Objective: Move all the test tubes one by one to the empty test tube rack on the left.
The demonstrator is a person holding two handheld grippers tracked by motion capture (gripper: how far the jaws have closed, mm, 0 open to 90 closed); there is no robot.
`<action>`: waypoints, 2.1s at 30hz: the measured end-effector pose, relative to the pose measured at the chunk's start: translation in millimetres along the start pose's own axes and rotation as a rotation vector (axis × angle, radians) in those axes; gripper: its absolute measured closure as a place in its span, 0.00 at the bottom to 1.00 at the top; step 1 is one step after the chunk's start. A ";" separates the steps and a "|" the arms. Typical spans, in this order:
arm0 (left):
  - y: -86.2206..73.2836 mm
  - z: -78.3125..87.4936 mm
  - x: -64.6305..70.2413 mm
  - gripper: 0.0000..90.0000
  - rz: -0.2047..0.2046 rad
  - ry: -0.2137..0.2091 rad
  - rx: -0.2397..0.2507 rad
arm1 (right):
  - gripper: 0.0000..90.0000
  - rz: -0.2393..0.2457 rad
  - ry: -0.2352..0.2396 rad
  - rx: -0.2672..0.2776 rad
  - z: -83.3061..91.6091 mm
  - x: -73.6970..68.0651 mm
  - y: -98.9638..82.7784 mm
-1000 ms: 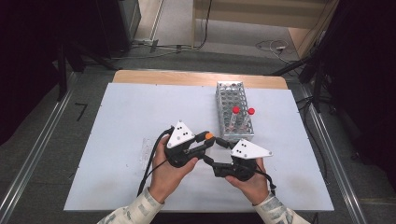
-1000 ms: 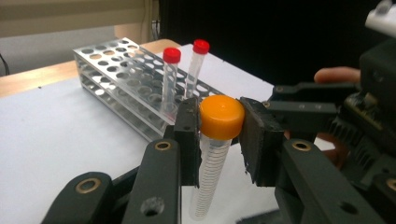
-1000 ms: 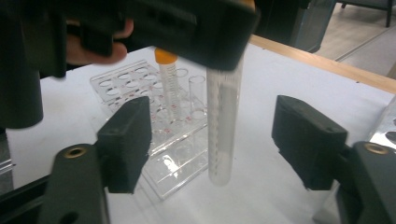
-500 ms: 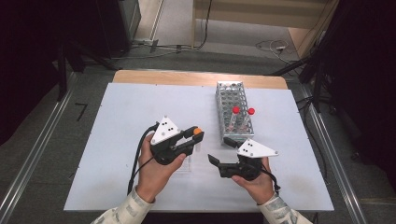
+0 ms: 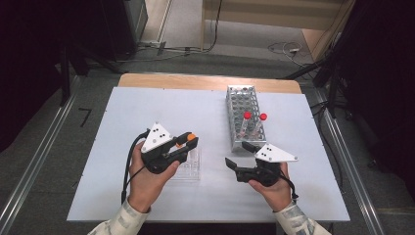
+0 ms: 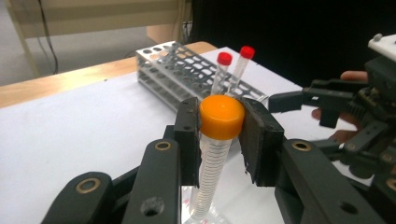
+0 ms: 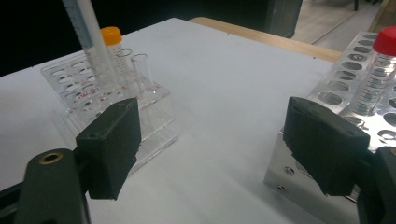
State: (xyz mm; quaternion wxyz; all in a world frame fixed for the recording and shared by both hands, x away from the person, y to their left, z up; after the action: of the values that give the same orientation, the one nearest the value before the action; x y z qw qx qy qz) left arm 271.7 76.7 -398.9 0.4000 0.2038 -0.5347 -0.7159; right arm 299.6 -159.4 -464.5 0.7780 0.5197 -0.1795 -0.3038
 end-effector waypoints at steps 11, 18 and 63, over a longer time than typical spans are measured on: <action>5.3 23.2 -24.6 0.78 0.032 0.060 0.019 | 0.20 -0.004 -0.013 0.008 1.5 4.3 0.3; 3.8 26.6 -40.8 0.78 0.053 0.112 0.028 | 0.19 -0.006 -0.022 0.008 1.6 6.3 -0.1; -33.4 4.6 -52.5 0.69 0.079 0.157 -0.048 | 0.20 -0.002 -0.028 -0.008 -0.3 6.5 -2.2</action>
State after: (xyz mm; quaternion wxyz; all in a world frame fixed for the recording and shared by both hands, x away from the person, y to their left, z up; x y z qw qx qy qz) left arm 287.8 124.6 -435.5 0.4734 0.2284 -0.4922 -0.6939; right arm 304.0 -164.1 -466.9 0.7772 0.5126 -0.1888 -0.3123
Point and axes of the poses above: each handheld gripper's, and its own axes: z roughly backward along the jaws, y roughly out of its top, x roughly to its right, the point moved 5 cm from there along -z, roughly forward along the jaws
